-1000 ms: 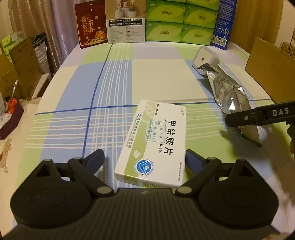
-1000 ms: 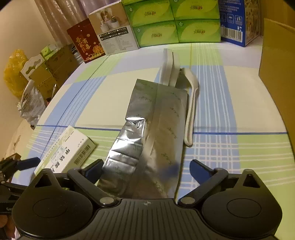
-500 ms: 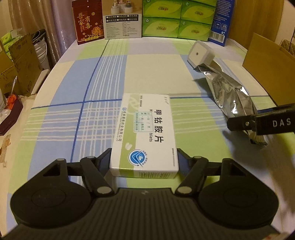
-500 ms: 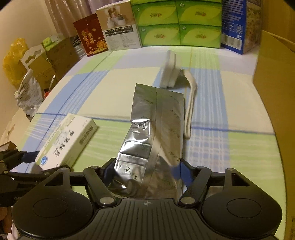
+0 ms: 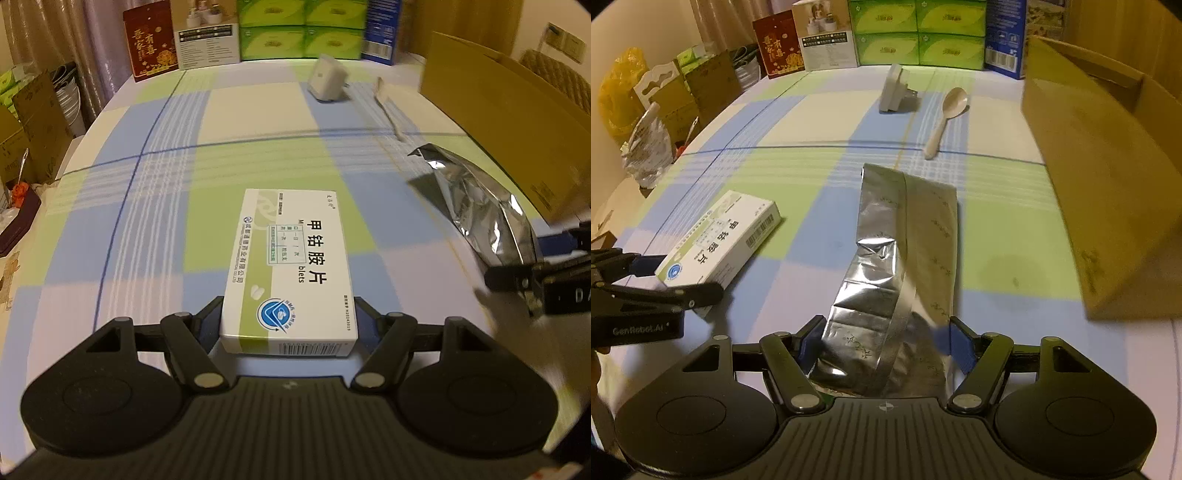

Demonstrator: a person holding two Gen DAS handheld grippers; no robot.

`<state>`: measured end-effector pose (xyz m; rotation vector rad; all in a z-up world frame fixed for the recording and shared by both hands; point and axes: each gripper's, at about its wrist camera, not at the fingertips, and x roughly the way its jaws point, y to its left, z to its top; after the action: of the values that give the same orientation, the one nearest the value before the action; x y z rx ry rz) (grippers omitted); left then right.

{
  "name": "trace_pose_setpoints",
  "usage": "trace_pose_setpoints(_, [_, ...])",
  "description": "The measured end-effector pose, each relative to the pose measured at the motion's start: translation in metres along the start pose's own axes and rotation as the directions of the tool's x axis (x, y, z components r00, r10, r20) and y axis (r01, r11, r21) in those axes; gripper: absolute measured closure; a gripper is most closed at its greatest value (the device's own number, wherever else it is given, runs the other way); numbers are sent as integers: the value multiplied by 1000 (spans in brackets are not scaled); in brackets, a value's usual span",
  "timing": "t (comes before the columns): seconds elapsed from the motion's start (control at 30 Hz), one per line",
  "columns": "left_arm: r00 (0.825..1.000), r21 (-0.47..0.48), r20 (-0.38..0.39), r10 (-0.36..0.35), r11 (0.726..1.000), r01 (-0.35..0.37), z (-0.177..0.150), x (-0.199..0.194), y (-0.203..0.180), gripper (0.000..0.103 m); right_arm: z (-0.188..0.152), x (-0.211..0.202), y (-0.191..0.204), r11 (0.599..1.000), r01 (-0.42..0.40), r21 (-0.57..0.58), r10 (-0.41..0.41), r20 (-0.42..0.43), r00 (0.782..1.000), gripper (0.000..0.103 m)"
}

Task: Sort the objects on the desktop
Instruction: 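Grasp the white medicine box with the left gripper while the right gripper grasps the foil bag, then lift the white medicine box and foil bag off the table with both grippers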

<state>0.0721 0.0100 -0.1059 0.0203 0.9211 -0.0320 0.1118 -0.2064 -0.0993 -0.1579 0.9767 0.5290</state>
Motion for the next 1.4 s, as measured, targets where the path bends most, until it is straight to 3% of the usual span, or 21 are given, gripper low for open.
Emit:
trace_pose_setpoints(0.1, [1000,-17,11,-14,1000,14,-12,-14,-7,34,-8,-12,4,999,8,-46,-7,27,1000,33])
trace_pose_setpoints(0.17, [999,-25,25,-24,999,25,-14,-20,-11,25,-9,-17,3,999,-9,-44,12,53,999,22])
trace_pose_setpoints(0.27, [999,-8,50,-18,1000,18,-12,-24,-13,23,-3,-24,-7,998,-66,15,64,97,993,13])
trace_pose_setpoints(0.5, [999,-41,49,-12,999,14,-4,-15,-3,23,20,-13,-27,990,-96,99,88,81,993,13])
trace_pose_setpoints(0.67, [999,-40,10,-35,999,35,3,-2,-5,23,37,8,-33,996,-66,52,65,15,998,13])
trace_pose_setpoints(0.73, [999,-36,-2,-35,999,35,5,3,-6,23,38,17,-34,997,-55,46,55,-10,998,15])
trace_pose_setpoints(0.8, [999,-21,-16,-34,999,33,8,9,-8,23,37,25,-37,997,-61,53,63,-35,997,27])
trace_pose_setpoints(0.93, [999,7,-35,-17,1000,17,12,18,-12,23,34,36,-30,999,-53,10,54,-72,996,33])
trace_pose_setpoints(1.2, [999,8,-49,-1,1000,2,17,26,-11,25,31,39,-13,993,14,-121,-21,-57,998,52])
trace_pose_setpoints(1.4, [999,4,-39,5,1000,-5,19,26,-11,35,30,39,-8,988,13,-153,-20,-46,999,57])
